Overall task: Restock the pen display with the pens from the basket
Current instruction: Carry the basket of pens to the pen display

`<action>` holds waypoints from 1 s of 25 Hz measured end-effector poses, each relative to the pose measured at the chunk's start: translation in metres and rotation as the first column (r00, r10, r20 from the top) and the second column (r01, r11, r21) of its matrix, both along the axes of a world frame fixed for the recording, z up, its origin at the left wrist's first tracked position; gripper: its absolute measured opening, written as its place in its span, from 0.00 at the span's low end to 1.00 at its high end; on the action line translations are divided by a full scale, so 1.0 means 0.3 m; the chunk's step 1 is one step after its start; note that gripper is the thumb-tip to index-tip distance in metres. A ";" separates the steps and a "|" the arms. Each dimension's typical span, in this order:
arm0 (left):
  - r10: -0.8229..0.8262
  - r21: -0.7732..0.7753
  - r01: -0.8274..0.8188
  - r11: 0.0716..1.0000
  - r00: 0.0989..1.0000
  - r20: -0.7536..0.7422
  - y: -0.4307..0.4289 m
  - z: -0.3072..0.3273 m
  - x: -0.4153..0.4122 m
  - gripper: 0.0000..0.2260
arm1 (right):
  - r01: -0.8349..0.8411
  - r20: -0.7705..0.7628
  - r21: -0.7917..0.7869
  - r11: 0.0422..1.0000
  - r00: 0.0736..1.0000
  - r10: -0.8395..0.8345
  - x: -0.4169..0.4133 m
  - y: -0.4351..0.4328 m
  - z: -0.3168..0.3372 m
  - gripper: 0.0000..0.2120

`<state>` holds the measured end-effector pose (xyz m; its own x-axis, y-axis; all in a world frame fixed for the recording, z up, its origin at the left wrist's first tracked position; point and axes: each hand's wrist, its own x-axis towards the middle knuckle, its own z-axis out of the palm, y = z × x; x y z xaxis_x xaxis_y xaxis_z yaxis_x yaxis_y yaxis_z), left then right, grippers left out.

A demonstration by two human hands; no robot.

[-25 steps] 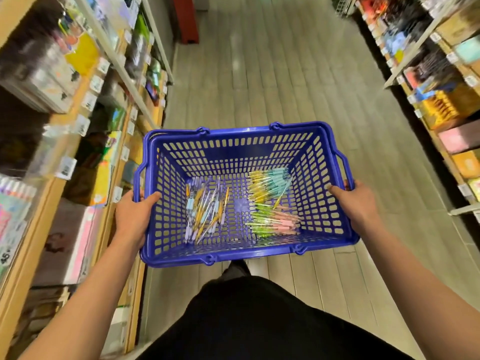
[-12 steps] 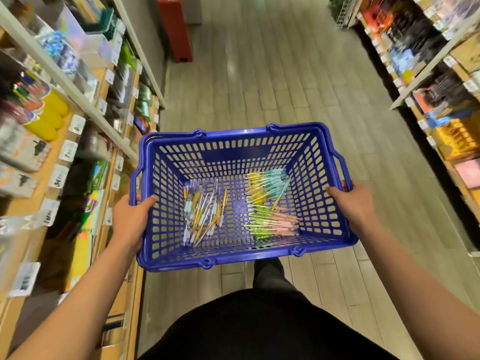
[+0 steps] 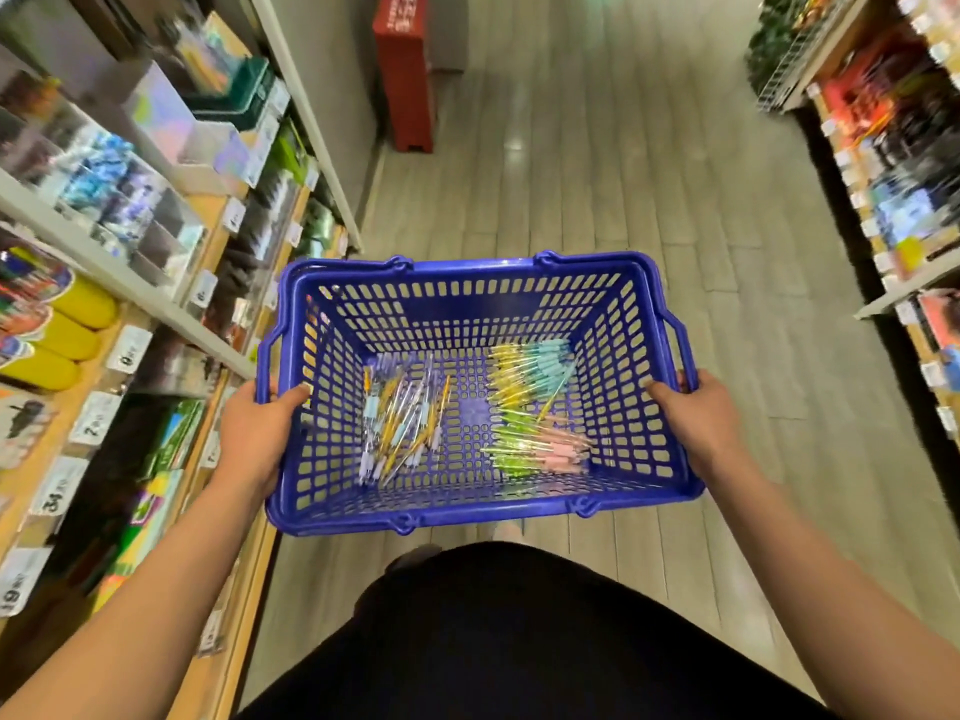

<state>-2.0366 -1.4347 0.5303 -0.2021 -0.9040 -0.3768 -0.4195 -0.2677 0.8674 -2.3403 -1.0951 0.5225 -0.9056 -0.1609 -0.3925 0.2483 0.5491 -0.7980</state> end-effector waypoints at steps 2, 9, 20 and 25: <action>0.022 0.013 -0.022 1.000 1.000 0.004 -0.076 0.005 -0.094 0.13 | -0.014 -0.011 -0.012 1.000 1.000 0.014 -0.120 -0.092 0.013 0.18; 0.064 0.035 -0.063 0.997 0.997 -0.031 -0.388 -0.061 -0.403 0.10 | -0.053 -0.053 0.007 0.999 0.997 0.054 -0.492 -0.438 -0.020 0.17; 0.226 0.096 -0.223 0.970 0.974 -0.022 -0.987 -0.108 -0.800 0.07 | -0.171 -0.030 0.090 0.981 0.984 0.174 -1.003 -1.228 -0.014 0.16; 0.340 0.121 -0.340 0.933 0.940 0.015 -1.144 -0.112 -0.837 0.07 | -0.280 -0.038 0.120 0.952 0.957 0.286 -1.169 -1.566 -0.017 0.19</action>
